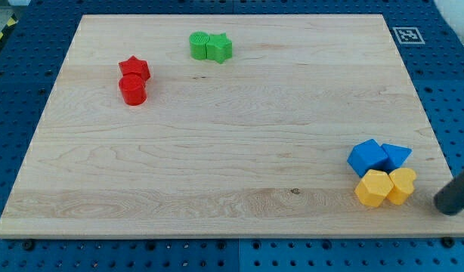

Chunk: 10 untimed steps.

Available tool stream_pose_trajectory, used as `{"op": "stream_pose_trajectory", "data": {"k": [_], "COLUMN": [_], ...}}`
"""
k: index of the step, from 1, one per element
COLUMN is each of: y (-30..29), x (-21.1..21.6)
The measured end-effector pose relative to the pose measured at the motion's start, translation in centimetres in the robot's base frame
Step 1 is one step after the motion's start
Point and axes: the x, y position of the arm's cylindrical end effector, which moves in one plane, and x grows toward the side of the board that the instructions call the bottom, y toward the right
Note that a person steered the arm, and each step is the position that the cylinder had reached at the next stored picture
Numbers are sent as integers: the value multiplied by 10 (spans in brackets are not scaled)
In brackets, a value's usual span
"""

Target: Slide the yellow heart along with yellow hexagon to the left

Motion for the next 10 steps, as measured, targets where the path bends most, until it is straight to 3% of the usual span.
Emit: {"op": "stream_pose_trajectory", "data": {"k": [2, 3, 4, 7, 10], "y": [-16, 12, 11, -65, -93], "x": [0, -5, -29, -20, -13]}}
